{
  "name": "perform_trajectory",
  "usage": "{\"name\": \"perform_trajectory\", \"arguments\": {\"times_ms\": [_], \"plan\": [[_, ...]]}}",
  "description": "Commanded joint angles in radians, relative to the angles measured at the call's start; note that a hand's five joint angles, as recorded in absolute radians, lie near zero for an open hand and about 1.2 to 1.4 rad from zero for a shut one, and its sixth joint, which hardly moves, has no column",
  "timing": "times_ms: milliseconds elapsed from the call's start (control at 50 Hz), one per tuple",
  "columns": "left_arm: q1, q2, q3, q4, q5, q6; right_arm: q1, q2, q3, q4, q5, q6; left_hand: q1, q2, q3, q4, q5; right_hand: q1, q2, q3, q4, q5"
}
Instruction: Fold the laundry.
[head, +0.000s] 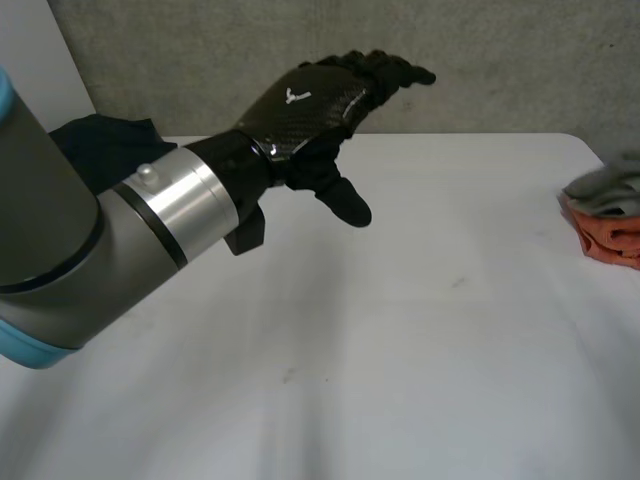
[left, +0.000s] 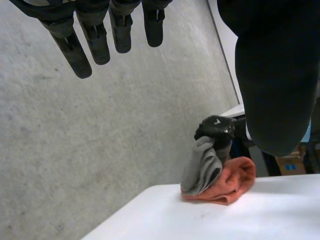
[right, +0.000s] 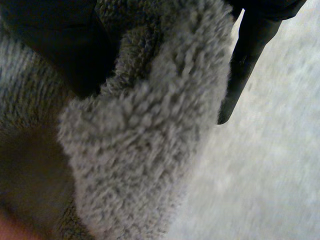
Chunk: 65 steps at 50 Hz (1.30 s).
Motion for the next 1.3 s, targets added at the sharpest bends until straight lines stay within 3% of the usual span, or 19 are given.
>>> {"name": "perform_trajectory", "arguments": {"times_ms": [20, 40, 80, 100, 260, 400, 480, 500, 600, 660, 700, 820, 860, 920, 940, 1040, 1140, 1300], "plan": [[-0.014, -0.026, -0.005, -0.001, 0.0, 0.005, -0.101, 0.124, 0.001, -0.004, -0.13, -0.092, 0.019, 0.002, -0.003, 0.006, -0.012, 0.358, 0.242, 0.231, 0.201, 0.287], [-0.014, -0.026, -0.005, -0.001, 0.0, 0.005, -0.101, 0.118, 0.008, 0.0, -0.138, -0.108, 0.019, 0.002, -0.003, 0.006, -0.012, 0.24, 0.124, 0.113, 0.082, 0.169], [-0.015, -0.024, -0.003, -0.001, -0.002, 0.007, -0.102, 0.104, 0.03, 0.016, -0.141, -0.128, 0.019, 0.002, -0.003, 0.006, -0.012, -0.602, -0.718, -0.729, -0.76, -0.673], [-0.015, -0.023, -0.002, -0.001, 0.0, 0.007, -0.105, 0.078, 0.053, 0.042, -0.127, -0.132, 0.019, 0.002, -0.003, 0.006, -0.012, -0.864, -0.98, -0.99, -1.021, -0.934], [-0.017, -0.009, 0.003, -0.004, -0.002, 0.004, -0.145, -0.194, 0.163, 0.27, -0.104, -0.068, 0.016, -0.001, -0.006, 0.003, -0.015, -0.864, -0.98, -0.99, -1.021, -0.934], [-0.022, 0.017, -0.006, -0.007, -0.002, -0.001, -0.234, -0.344, 0.219, 0.384, -0.075, -0.057, 0.013, -0.003, -0.009, 0.0, -0.018, -0.864, -0.98, -0.99, -1.021, -0.934], [-0.023, 0.017, -0.017, -0.01, 0.0, -0.004, -0.303, -0.385, 0.177, 0.502, 0.066, -0.062, 0.013, -0.003, -0.009, 0.0, -0.018, -0.864, -0.98, -0.99, -1.021, -0.934], [-0.025, 0.017, -0.02, -0.01, 0.001, -0.004, -0.328, -0.394, 0.133, 0.54, 0.162, -0.069, 0.013, -0.003, -0.009, 0.0, -0.018, -0.864, -0.98, -0.99, -1.021, -0.934], [-0.034, 0.028, -0.008, -0.004, 0.0, -0.005, -0.343, -0.39, -0.06, 0.577, 0.418, -0.204, 0.016, -0.001, -0.006, 0.003, -0.015, -0.864, -0.98, -0.99, -1.021, -0.934], [-0.037, 0.046, 0.029, 0.002, -0.011, -0.007, -0.323, -0.388, -0.109, 0.556, 0.462, -0.241, 0.019, 0.002, -0.003, 0.006, -0.012, -0.864, -0.98, -0.99, -1.021, -0.934], [-0.034, 0.06, 0.057, 0.006, -0.037, -0.012, -0.262, -0.394, -0.146, 0.515, 0.457, -0.222, 0.034, 0.017, 0.012, 0.021, 0.003, -0.864, -0.98, -0.99, -1.021, -0.934], [0.001, 0.094, 0.196, 0.006, -0.296, -0.015, -0.032, -0.521, -0.107, 0.297, 0.428, -0.042, 0.043, 0.026, 0.021, 0.029, 0.012, -0.864, -0.98, -0.99, -1.021, -0.934], [0.071, 0.095, 0.227, -0.001, -0.36, -0.006, 0.023, -0.567, -0.064, 0.248, 0.404, -0.005, 0.034, 0.017, 0.012, 0.021, 0.003, -0.864, -0.98, -0.99, -1.021, -0.934], [0.182, 0.092, 0.224, -0.004, -0.362, 0.036, 0.149, -0.626, 0.048, 0.151, 0.324, 0.027, 0.022, 0.005, 0.0, 0.009, -0.009, -0.864, -0.98, -0.99, -1.021, -0.934], [0.254, 0.085, 0.219, -0.004, -0.367, 0.089, 0.18, -0.635, 0.079, 0.128, 0.301, 0.03, 0.019, 0.002, -0.003, 0.006, -0.012, -0.864, -0.98, -0.99, -1.021, -0.934], [0.4, -0.035, 0.209, 0.006, -0.385, 0.295, 0.391, -0.646, 0.244, 0.037, 0.212, 0.015, 0.016, -0.001, -0.006, 0.003, -0.015, -0.864, -0.98, -0.99, -1.021, -0.934], [0.477, -0.237, 0.238, 0.031, -0.388, 0.474, 0.545, -0.623, 0.407, 0.024, 0.203, -0.039, 0.01, -0.006, -0.012, -0.003, -0.021, -0.864, -0.98, -0.99, -1.021, -0.934], [0.56, -0.598, 0.323, 0.223, -0.387, 0.626, 0.568, -0.549, 0.594, 0.025, 0.203, -0.111, 0.019, 0.002, -0.003, 0.006, -0.012, -0.864, -0.98, -0.99, -1.021, -0.934]]}}
